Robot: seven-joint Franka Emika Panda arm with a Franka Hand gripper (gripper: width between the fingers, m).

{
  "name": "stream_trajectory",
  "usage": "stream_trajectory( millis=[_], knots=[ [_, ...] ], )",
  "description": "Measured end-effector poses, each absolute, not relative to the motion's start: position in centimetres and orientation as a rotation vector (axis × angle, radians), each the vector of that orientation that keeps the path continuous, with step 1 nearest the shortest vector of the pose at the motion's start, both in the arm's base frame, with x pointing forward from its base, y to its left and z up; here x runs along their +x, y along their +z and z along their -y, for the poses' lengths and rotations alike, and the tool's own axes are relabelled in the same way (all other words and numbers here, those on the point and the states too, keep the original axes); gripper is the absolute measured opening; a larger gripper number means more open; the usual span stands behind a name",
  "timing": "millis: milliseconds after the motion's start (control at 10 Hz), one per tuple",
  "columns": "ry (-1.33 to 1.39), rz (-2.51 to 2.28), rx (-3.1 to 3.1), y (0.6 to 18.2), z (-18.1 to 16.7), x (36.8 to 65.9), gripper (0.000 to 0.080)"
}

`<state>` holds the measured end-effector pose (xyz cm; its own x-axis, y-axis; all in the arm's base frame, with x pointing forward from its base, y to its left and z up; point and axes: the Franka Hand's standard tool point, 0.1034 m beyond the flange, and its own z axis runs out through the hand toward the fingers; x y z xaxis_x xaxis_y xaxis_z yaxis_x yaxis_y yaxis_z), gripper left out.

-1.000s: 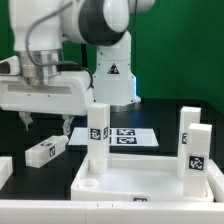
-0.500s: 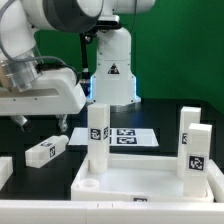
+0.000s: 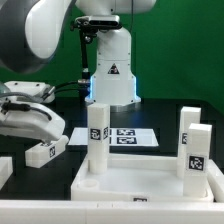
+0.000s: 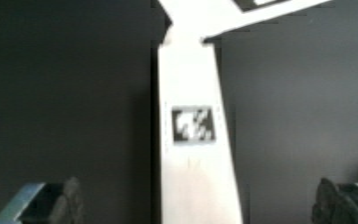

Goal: Assemble desk

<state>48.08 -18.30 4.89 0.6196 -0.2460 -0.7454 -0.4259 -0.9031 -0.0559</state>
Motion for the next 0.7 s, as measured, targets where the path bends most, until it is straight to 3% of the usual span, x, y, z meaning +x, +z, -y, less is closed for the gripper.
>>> stream_trajectory(
  millis=[100,700],
  knots=[
    [1.276,-0.564,-2.525,5.4,17.9,46.6,0.0649],
    [1.366,-0.764,-2.452,2.7,17.4,45.9,0.0649]
  ],
)
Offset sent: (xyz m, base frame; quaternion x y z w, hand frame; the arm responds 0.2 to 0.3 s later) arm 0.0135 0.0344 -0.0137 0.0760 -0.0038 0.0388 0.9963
